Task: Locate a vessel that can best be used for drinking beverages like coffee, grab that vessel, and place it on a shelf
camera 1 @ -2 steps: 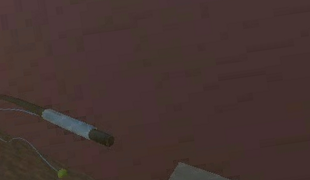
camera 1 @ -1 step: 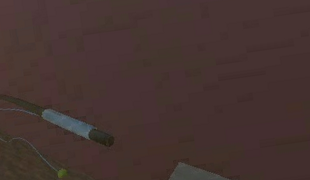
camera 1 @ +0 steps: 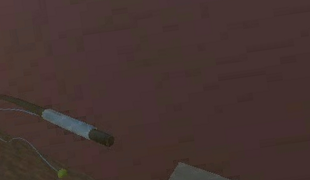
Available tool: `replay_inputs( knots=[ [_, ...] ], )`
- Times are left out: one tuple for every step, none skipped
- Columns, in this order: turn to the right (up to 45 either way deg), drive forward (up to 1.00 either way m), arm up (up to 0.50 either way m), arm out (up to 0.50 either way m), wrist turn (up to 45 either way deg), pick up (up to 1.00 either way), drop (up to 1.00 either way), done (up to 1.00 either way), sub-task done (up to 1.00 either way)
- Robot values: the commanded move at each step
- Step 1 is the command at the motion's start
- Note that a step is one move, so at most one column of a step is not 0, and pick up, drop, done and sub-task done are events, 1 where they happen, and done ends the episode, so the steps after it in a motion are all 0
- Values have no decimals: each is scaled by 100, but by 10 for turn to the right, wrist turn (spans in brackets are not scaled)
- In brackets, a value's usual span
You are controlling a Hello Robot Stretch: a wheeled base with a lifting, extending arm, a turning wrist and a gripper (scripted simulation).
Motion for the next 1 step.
replay_inputs(
  knots=[
    [0, 0, 0, 0, 450, 0, 0, 0, 0]
  ],
)
